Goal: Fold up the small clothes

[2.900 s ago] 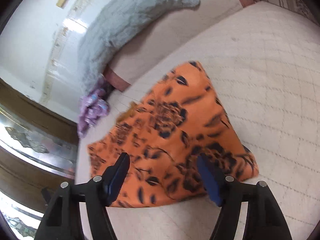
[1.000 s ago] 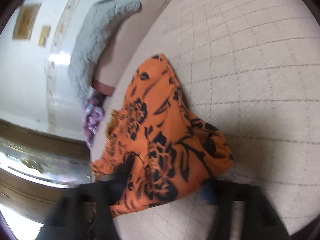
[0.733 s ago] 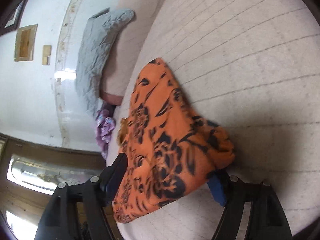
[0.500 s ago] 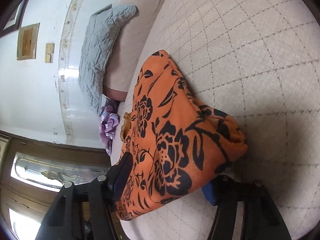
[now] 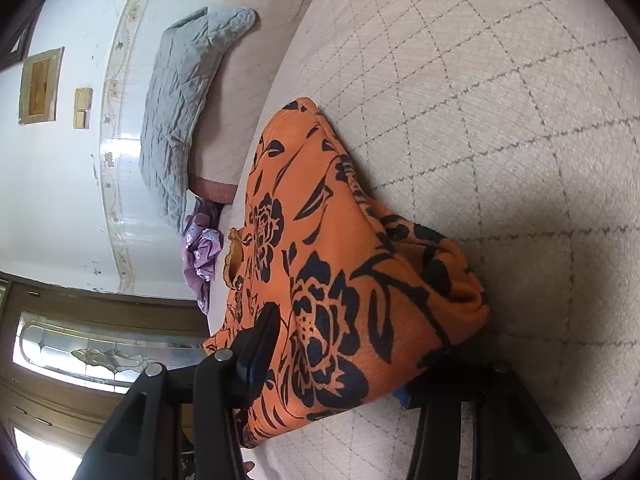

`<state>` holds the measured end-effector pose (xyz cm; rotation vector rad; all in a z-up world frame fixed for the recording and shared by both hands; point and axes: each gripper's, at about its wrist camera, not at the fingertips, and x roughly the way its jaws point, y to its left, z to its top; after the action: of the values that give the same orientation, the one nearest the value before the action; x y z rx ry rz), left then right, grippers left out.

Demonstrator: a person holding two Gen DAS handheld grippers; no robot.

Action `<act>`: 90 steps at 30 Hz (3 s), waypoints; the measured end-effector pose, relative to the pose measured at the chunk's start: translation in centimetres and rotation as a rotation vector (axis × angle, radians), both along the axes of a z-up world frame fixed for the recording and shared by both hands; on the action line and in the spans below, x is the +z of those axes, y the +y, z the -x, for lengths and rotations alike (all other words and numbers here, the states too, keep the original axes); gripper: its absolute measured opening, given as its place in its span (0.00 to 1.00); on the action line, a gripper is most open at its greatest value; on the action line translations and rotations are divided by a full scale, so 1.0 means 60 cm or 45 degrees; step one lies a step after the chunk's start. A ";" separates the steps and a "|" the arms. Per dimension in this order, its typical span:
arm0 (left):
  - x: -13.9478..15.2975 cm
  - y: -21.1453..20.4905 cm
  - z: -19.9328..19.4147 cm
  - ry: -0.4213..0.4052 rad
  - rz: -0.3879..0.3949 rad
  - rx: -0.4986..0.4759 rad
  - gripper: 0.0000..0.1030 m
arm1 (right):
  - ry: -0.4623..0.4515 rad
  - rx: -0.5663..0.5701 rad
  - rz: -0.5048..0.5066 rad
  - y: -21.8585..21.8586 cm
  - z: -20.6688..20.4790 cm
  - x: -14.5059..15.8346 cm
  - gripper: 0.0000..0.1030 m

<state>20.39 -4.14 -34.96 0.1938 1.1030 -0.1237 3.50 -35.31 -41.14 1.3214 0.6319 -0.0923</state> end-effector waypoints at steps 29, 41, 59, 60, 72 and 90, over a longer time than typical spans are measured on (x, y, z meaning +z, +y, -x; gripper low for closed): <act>0.068 0.103 -0.008 -0.263 0.006 -0.106 1.00 | 0.030 -0.080 0.074 0.010 -0.006 0.012 0.47; 0.054 0.292 -0.045 -0.193 0.235 0.372 0.99 | 0.062 0.096 0.622 0.113 -0.113 0.226 0.18; 0.051 0.479 -0.047 -0.295 0.273 0.625 0.99 | -0.075 0.800 0.681 0.581 -0.272 0.122 0.89; 0.052 0.477 -0.049 -0.301 0.292 0.615 0.99 | -0.120 0.870 0.648 0.583 -0.269 0.129 0.93; 0.148 0.308 0.002 -0.614 0.580 0.062 0.99 | -0.301 0.697 0.497 0.315 -0.141 0.199 0.38; 0.018 0.233 -0.082 -0.208 0.081 0.074 1.00 | -0.088 0.662 0.504 0.285 -0.283 0.139 0.14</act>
<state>25.31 9.86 -33.87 0.1128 0.9401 -0.0894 20.48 -18.18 -32.78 0.7483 0.8315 0.2413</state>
